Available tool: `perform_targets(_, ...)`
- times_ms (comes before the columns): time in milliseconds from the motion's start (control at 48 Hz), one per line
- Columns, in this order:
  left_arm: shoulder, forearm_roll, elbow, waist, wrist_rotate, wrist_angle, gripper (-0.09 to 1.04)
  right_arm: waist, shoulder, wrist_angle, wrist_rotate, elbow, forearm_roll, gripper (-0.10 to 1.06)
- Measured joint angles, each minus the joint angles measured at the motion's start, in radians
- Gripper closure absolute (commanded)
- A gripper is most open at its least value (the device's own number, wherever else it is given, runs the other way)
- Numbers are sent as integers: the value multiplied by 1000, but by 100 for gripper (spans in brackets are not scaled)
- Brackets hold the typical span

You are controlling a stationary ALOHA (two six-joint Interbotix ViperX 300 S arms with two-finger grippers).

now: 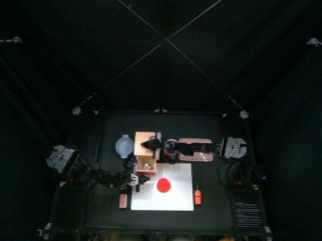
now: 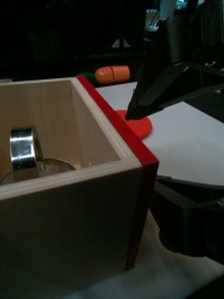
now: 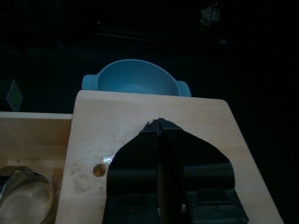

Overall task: Get the cutter from the drawer then cut the dough then place the extra dough in the bowl
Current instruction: Place the cutter on the board

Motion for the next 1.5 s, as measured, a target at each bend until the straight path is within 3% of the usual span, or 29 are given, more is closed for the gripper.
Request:
perform_targets(292, -104, 12, 48, -3, 3, 67, 8, 2, 0, 0, 0, 0, -2, 98)
perform_targets(438, -242, 94, 101, -5, 2, 127, 8, 0, -2, 2, 0, -2, -2, 98)
perform_targets(646, -535, 328, 172, 11, 40, 133, 10, 5, -6, 6, -2, -3, -2, 98)
perform_targets(833, -627, 647, 244, 202, 169, -52, 10, 23, -35, 40, 11, -2, -2, 98)
perform_targets(1021, -629, 828, 255, 336, 255, -115, 10, 92, -130, 135, 32, -3, 95, 98)
perform_targets(1167, -629, 902, 250, 359, 296, -118, 10, 152, -201, 374, 31, -21, 209, 97)
perform_targets(1333, -630, 953, 250, 377, 416, -120, 10, 192, -225, 650, 31, -69, 310, 77)
perform_targets(1500, -630, 1002, 250, 377, 538, -121, 10, 193, -224, 721, 26, -97, 350, 43)
